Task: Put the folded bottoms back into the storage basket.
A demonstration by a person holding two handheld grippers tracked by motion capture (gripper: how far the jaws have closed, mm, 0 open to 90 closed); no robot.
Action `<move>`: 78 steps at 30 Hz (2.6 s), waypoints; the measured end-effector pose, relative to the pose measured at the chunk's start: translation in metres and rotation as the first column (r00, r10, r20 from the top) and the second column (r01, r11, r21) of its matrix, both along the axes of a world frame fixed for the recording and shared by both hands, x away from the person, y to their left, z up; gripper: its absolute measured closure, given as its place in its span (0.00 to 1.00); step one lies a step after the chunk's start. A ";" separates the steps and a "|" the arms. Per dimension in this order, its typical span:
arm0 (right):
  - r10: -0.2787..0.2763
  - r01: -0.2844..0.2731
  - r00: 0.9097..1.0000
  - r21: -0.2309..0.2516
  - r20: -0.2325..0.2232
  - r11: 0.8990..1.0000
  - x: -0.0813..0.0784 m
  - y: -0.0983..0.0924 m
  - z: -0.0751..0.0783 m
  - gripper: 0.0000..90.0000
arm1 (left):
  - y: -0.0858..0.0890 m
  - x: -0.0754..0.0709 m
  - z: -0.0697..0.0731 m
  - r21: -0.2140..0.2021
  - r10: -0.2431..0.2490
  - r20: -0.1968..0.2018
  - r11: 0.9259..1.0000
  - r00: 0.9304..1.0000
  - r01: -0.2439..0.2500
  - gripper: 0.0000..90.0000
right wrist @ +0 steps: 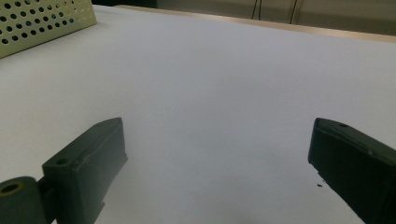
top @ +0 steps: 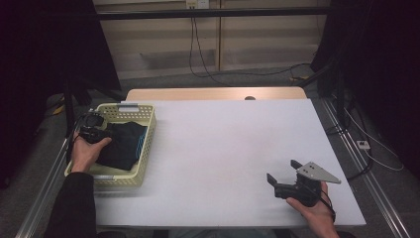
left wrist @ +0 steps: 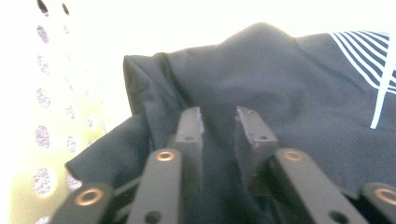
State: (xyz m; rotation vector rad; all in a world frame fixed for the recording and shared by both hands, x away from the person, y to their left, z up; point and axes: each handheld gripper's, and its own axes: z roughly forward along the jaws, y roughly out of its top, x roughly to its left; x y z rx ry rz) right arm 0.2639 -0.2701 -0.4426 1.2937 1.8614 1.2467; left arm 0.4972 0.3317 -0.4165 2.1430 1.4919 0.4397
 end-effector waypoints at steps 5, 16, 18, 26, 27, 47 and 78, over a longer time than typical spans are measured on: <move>0.000 0.000 1.000 0.000 0.001 1.000 0.000 0.000 0.000 0.04 | 0.002 -0.002 0.004 -0.010 0.010 0.047 1.000 0.999 -0.010 0.60; 0.002 -0.002 1.000 -0.002 -0.001 1.000 0.001 0.000 0.000 0.04 | 0.003 -0.003 0.018 -0.040 -0.033 0.075 0.999 0.997 0.036 0.16; 0.001 -0.001 1.000 0.000 0.000 1.000 0.001 0.000 0.000 0.04 | 0.003 -0.004 0.020 -0.039 -0.041 0.082 0.998 0.996 0.044 0.11; 0.000 0.000 1.000 -0.002 0.001 1.000 0.001 0.000 0.000 0.04 | 0.005 -0.009 0.029 -0.088 -0.093 0.131 0.991 0.987 0.105 0.06; 0.000 0.000 1.000 -0.002 0.001 1.000 0.001 0.000 0.000 0.04 | 0.005 -0.010 0.030 -0.086 -0.094 0.143 0.991 0.985 0.107 0.06; -0.006 0.006 1.000 0.006 -0.001 1.000 0.001 -0.003 -0.001 0.04 | 0.012 -0.034 0.053 -0.151 -0.028 0.340 0.985 0.940 0.084 0.10; -0.012 0.012 1.000 0.001 -0.001 1.000 0.000 -0.001 -0.001 0.04 | 0.011 -0.086 0.070 -0.137 -0.071 0.458 0.979 0.886 0.149 0.07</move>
